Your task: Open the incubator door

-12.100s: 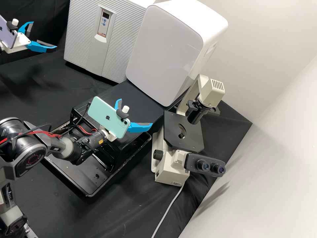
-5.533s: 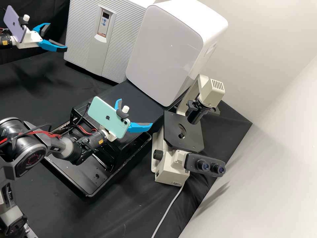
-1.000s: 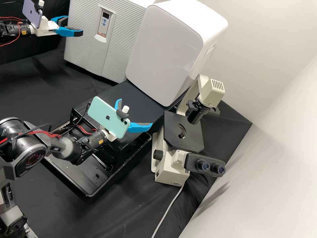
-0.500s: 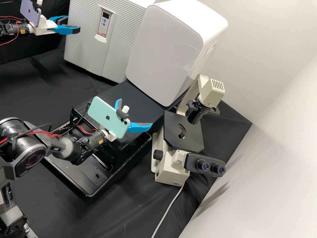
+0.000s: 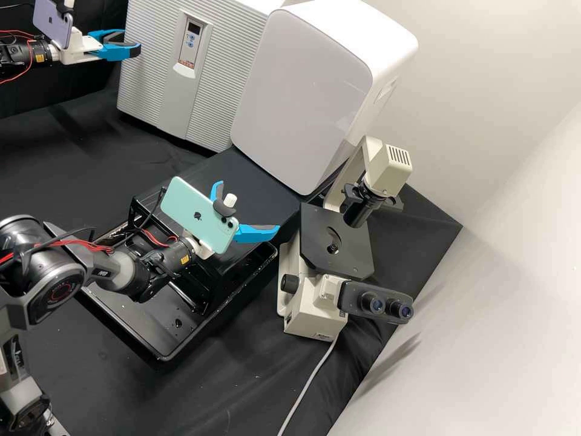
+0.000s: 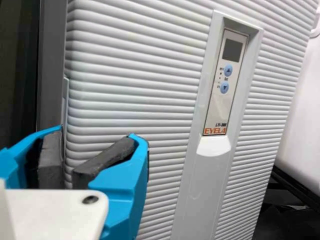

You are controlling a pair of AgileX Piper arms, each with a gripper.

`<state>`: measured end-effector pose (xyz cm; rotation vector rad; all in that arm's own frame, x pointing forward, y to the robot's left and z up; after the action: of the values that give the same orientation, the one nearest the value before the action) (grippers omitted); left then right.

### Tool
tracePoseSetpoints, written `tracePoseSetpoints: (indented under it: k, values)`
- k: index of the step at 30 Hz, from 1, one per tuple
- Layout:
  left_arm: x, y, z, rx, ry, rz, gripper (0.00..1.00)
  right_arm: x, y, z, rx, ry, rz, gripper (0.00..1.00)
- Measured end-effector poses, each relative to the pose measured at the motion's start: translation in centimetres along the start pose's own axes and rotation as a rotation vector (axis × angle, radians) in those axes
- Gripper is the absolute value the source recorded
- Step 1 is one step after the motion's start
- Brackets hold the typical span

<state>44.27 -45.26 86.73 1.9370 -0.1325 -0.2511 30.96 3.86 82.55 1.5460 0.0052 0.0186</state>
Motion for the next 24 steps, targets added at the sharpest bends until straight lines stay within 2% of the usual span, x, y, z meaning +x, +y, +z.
tracePoseSetpoints:
  k: [9,21,24]
  values:
    - [-0.2,0.0,-0.1,-0.026,0.021,0.01,0.0,0.0,0.0,0.0,0.0,0.0,0.0,1.0]
    - [-1.8,0.6,0.8,-0.016,0.032,-0.009,0.0,0.0,0.0,0.0,0.0,0.0,0.0,1.0]
    - [-2.1,0.5,1.0,-0.017,0.034,-0.019,0.0,0.0,0.0,0.0,0.0,0.0,0.0,1.0]
